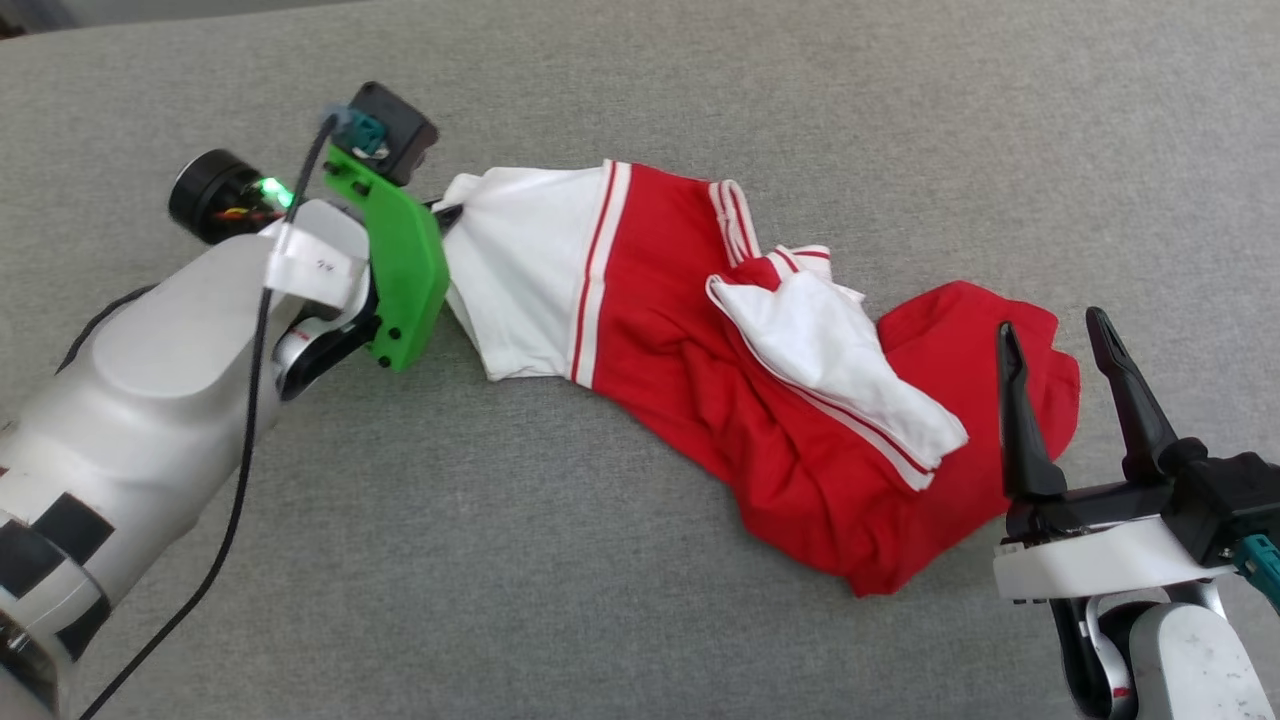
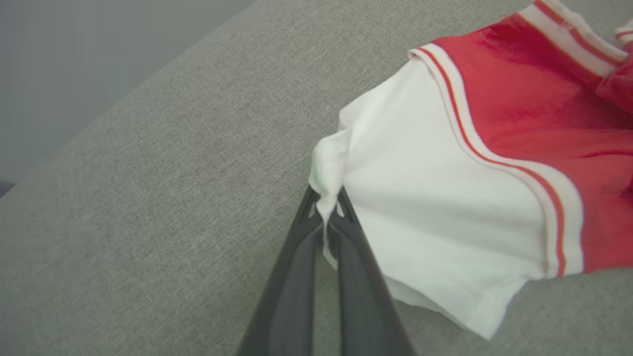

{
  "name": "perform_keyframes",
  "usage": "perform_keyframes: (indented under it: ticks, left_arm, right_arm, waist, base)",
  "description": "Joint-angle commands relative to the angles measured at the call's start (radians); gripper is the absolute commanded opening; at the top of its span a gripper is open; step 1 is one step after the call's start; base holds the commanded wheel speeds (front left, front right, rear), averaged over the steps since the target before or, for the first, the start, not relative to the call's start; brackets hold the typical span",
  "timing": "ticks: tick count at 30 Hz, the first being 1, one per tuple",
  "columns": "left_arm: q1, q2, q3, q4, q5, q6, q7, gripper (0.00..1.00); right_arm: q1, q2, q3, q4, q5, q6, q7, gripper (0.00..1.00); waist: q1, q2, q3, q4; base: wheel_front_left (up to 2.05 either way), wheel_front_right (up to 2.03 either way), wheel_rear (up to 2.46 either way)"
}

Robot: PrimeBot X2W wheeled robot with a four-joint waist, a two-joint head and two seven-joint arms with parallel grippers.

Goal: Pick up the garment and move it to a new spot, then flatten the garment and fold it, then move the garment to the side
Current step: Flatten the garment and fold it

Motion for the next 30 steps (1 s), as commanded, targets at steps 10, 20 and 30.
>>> perform_keyframes:
  ticks: [10, 20, 30]
  left_arm:
    - [0.172, 0.105, 0.027, 0.101, -0.094, 0.006, -0.043, 0.0]
    - [0.302, 0.038, 0.034, 0.25, -0.177, 0.006, -0.046, 0.0]
    - [0.327, -0.034, 0.06, 0.282, -0.112, 0.046, -0.388, 1.0]
  right_arm:
    - [0.035, -0.001, 0.009, 0.02, -0.014, -0.001, -0.005, 1.0]
    - [0.064, -0.001, -0.008, 0.035, -0.019, -0.001, -0.005, 1.0]
    - [0.098, -0.001, -0.077, 0.021, -0.047, -0.001, -0.005, 1.0]
  waist:
    - [0.0, 0.0, -0.077, 0.079]
    - [0.0, 0.0, -0.107, 0.073]
    - [0.0, 0.0, -0.194, 0.119]
  base:
    - [0.0, 0.0, 0.0]
    - [0.0, 0.0, 0.0]
    - [0.0, 0.0, 0.0]
